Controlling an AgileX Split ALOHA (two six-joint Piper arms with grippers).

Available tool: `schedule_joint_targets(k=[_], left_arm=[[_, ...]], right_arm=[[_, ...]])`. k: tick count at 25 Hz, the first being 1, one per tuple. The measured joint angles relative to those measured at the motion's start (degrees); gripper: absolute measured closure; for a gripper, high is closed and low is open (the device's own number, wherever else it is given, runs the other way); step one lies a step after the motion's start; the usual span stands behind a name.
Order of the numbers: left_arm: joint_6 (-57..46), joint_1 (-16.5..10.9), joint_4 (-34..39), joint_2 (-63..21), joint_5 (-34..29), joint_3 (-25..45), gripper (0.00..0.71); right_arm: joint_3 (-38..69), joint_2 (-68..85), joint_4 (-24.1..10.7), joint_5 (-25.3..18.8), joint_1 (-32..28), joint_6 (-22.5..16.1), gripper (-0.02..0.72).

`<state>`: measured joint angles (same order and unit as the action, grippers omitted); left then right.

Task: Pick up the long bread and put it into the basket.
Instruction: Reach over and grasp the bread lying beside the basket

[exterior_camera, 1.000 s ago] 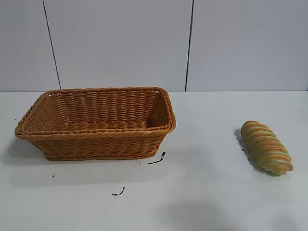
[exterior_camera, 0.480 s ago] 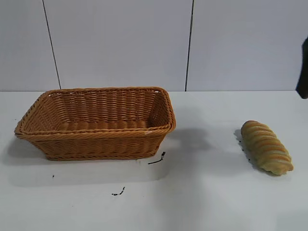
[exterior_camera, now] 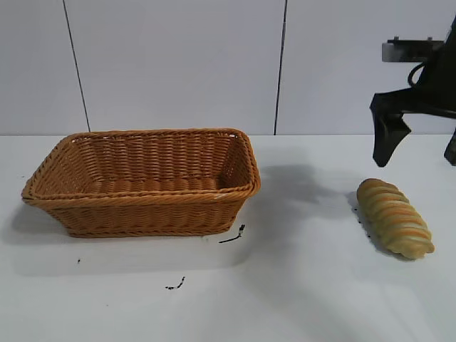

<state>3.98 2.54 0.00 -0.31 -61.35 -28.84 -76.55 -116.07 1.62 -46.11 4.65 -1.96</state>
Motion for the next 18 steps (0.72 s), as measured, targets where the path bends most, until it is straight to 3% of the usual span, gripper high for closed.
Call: schedule_joint_targets(k=[5,13,15,18], left_arm=[[0.00,0.00,0.00,0.00,0.00,0.00,0.014],[0.00,0.00,0.00,0.00,0.00,0.00,0.014],[0.00,0.00,0.00,0.00,0.00,0.00,0.014],[0.00,0.00,0.00,0.00,0.00,0.00,0.014]], right_arm=[[0.00,-2.98,-0.05,2.80,0.00,-1.27,0.010],[-0.12,-6.15,-0.22,3.30,0.00,-1.50,0.021],[-0.12,-6.15,-0.22,3.36,0.00,-1.45,0.124],[-0.12,-5.90,-0.28,2.62,0.00,-1.45,0.390]])
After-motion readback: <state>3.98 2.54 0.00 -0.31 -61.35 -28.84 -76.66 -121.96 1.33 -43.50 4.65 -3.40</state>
